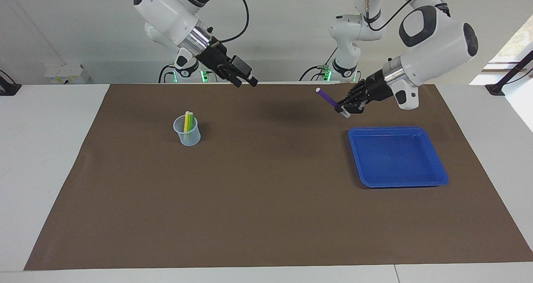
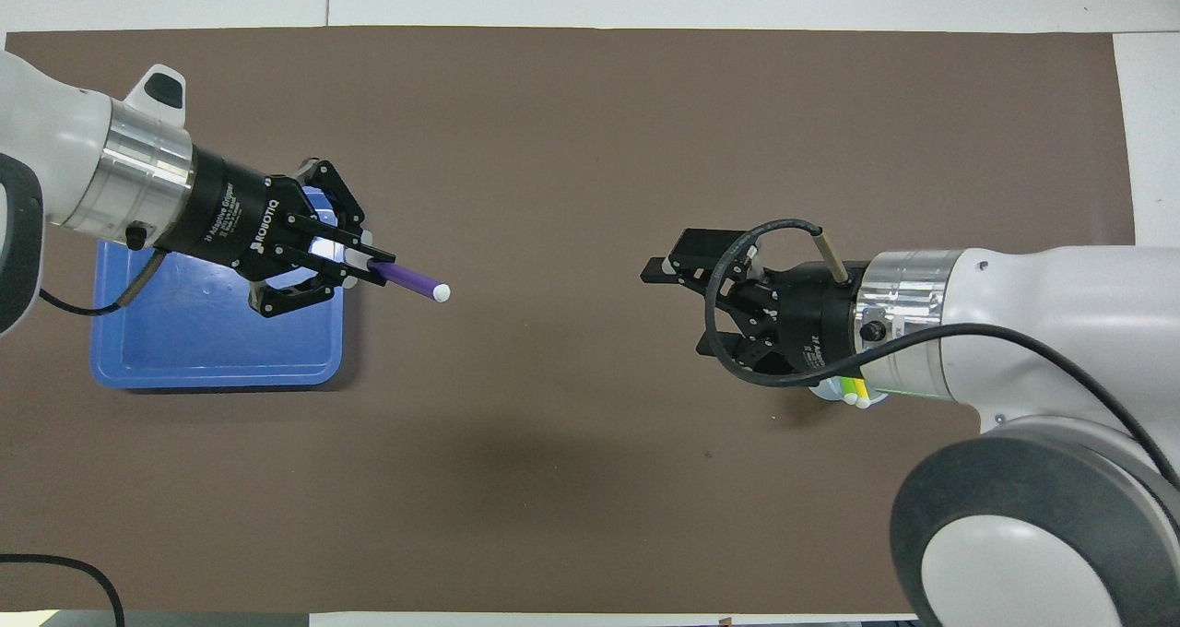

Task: Transfer and insert pens with both arms
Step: 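Grasp the purple pen with the right gripper, open the left gripper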

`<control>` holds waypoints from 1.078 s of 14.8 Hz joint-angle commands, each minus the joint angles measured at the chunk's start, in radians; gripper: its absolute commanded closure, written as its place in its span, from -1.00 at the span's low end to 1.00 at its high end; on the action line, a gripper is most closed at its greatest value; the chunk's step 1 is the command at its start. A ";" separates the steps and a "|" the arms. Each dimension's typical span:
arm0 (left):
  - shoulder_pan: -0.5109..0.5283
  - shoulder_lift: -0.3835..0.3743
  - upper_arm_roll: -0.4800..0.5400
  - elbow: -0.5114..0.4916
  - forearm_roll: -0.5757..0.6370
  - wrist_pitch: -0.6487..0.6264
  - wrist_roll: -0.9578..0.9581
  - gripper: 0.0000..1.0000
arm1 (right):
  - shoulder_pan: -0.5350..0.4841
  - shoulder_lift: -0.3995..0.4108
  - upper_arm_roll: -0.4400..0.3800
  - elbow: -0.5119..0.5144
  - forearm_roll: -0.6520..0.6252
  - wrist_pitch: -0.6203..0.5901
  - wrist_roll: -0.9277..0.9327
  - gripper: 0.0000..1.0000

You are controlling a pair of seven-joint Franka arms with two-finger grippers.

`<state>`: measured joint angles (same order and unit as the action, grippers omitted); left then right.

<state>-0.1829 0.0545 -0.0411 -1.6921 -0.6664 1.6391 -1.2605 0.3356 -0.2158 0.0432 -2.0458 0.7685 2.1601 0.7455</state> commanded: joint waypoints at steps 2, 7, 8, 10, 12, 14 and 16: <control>-0.105 -0.084 0.007 -0.161 -0.096 0.177 -0.167 1.00 | 0.084 -0.001 0.007 0.003 0.054 0.140 0.077 -1.00; -0.159 -0.122 0.009 -0.242 -0.214 0.286 -0.256 1.00 | 0.168 0.003 0.007 -0.005 0.000 0.204 0.049 -1.00; -0.159 -0.122 0.007 -0.241 -0.217 0.291 -0.260 1.00 | 0.166 0.003 0.007 -0.008 -0.046 0.201 0.016 -1.00; -0.158 -0.122 0.007 -0.242 -0.216 0.288 -0.260 1.00 | 0.168 0.016 0.007 -0.008 -0.072 0.210 -0.005 -0.98; -0.161 -0.122 0.007 -0.242 -0.216 0.288 -0.255 1.00 | 0.168 0.027 0.007 -0.005 -0.072 0.254 0.003 -0.88; -0.187 -0.124 0.007 -0.242 -0.216 0.288 -0.249 1.00 | 0.172 0.038 0.007 0.001 -0.072 0.297 0.024 -0.70; -0.188 -0.122 0.007 -0.241 -0.214 0.289 -0.241 1.00 | 0.174 0.039 0.007 0.001 -0.072 0.317 0.032 -0.56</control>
<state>-0.3527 -0.0358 -0.0427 -1.8942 -0.8612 1.9076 -1.5079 0.5077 -0.1789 0.0495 -2.0466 0.7083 2.4527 0.7676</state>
